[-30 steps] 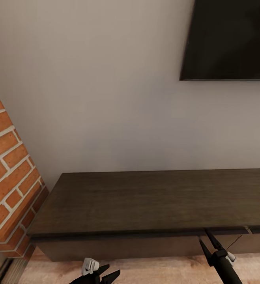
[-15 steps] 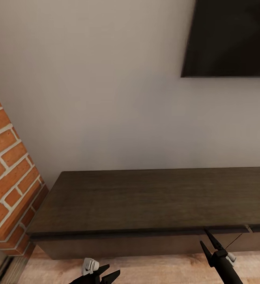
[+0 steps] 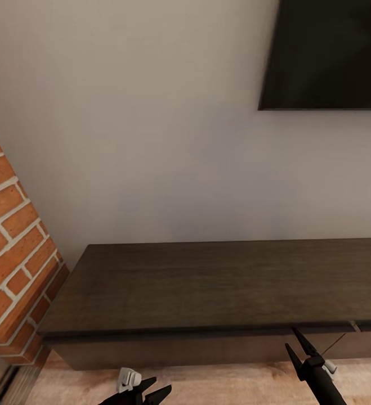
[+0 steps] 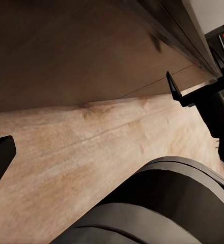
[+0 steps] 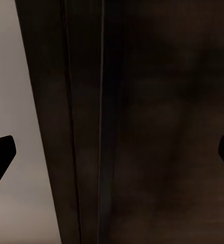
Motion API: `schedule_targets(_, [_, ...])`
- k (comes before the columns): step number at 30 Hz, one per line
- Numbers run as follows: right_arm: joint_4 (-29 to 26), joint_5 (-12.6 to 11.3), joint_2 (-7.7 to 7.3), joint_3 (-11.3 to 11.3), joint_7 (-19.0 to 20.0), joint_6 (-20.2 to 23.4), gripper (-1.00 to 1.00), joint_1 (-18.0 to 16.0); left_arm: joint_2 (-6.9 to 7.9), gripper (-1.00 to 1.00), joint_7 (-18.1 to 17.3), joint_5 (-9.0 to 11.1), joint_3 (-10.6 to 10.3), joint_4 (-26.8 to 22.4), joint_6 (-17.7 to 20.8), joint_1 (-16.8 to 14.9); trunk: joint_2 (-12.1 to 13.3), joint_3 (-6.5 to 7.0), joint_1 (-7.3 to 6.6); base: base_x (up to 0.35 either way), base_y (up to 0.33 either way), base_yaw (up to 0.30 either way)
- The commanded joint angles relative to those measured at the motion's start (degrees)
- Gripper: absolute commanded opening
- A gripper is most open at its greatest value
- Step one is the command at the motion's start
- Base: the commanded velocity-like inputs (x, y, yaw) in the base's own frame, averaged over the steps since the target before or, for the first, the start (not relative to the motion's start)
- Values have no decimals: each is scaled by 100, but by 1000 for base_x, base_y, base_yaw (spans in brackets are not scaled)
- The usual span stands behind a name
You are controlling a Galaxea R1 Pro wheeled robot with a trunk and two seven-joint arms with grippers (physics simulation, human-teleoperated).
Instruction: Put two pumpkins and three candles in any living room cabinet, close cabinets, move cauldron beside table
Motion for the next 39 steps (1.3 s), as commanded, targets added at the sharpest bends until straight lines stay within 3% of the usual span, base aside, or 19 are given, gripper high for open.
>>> schedule_targets(1, [4, -28, 0, -4, 11, 52, 100, -3, 4, 100, -12, 61, -8, -3, 51, -4, -2, -5, -1, 45, 0, 0])
schedule_targets(39, [4, -28, 2, -4, 12, 52, 100, -3, 4, 100, 0, 69, -8, 6, 39, -4, -2, -5, -1, 21, 0, 0])
